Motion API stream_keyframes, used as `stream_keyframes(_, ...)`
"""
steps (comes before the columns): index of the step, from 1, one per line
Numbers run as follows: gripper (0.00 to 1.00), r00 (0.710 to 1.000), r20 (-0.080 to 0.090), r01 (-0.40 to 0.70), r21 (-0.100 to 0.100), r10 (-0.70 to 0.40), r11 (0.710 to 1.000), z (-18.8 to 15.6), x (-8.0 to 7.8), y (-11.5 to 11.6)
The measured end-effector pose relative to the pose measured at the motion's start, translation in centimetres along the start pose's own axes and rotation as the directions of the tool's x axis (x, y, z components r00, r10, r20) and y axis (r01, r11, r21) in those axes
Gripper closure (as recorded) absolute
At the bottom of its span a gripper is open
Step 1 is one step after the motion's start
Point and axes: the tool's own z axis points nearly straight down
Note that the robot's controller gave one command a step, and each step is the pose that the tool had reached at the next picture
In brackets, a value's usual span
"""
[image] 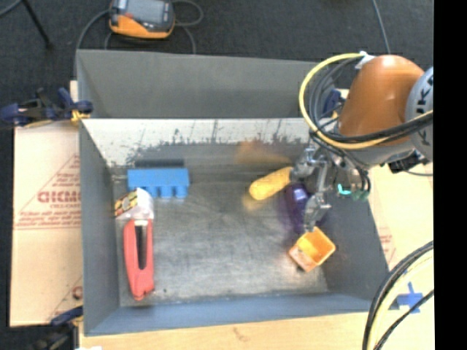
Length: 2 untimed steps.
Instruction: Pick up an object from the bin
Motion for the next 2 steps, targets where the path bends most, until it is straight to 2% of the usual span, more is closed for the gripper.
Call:
stream_keyframes(1,0.0,1.0,0.008,0.002,0.001,-0.002,1.0,-0.5,-0.2,0.0)
stream_keyframes(2,0.0,0.996,0.016,0.083,0.003,-0.083,0.997,5.2,-3.9,0.0)
